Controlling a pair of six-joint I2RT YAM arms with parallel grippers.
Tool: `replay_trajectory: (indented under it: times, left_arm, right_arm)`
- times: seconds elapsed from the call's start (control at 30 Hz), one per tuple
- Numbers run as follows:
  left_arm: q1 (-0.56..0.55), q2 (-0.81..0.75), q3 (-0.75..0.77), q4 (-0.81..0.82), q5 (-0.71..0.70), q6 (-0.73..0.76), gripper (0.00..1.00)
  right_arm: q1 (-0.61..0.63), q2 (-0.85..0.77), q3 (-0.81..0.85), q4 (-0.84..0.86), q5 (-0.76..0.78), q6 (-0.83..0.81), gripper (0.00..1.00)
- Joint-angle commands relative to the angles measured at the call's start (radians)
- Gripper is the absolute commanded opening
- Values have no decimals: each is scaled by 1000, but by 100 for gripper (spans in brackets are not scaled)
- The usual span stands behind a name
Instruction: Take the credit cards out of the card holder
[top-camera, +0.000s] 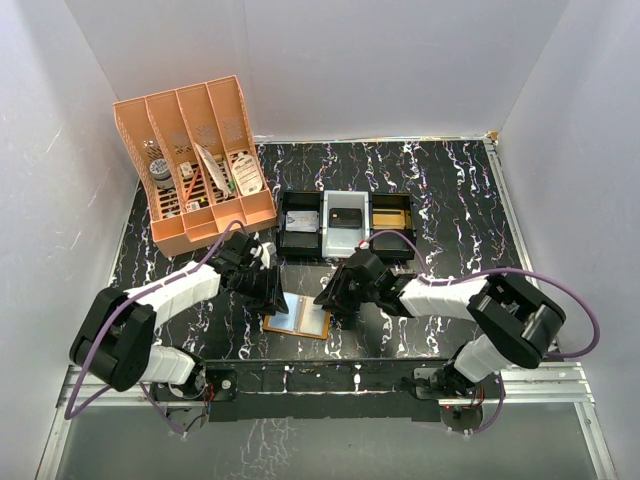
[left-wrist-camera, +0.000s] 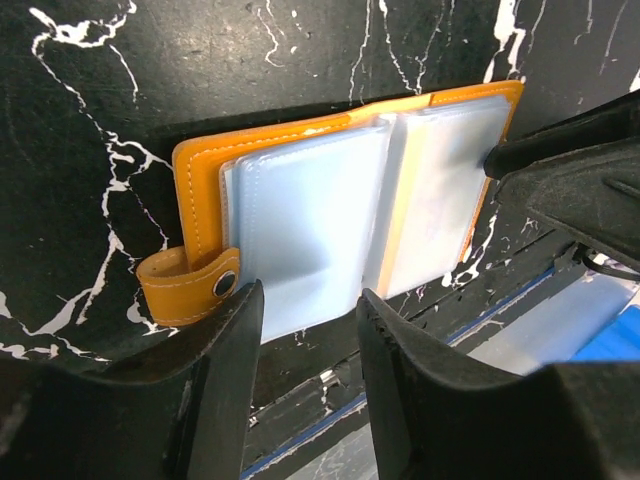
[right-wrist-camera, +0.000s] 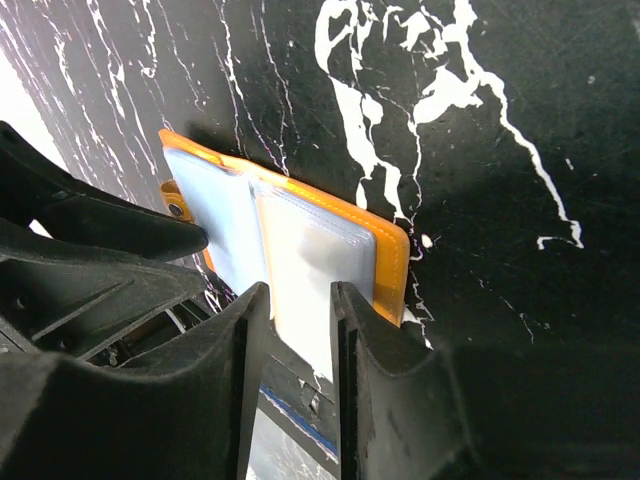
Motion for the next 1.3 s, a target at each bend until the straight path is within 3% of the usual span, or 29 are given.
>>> replay_trajectory:
  times: [0.0,0.37,0.97,1.27]
  left_arm:
    - [-8,0,1,-11,-29,10,39]
    - [-12,-17,-67,16,-77,-48,33]
    - [-16,-36,-90,24,-98,-78,33]
    - [-16,-25,-94,46,-73,-85,33]
  right_arm:
    - [5,29,27,39,-26,-2,27]
    - [7,-38,86,-100,23,-61,31]
    - [39,-10,86,-143,46,-51,33]
    - [39,-16,60,-75,23,-54,35]
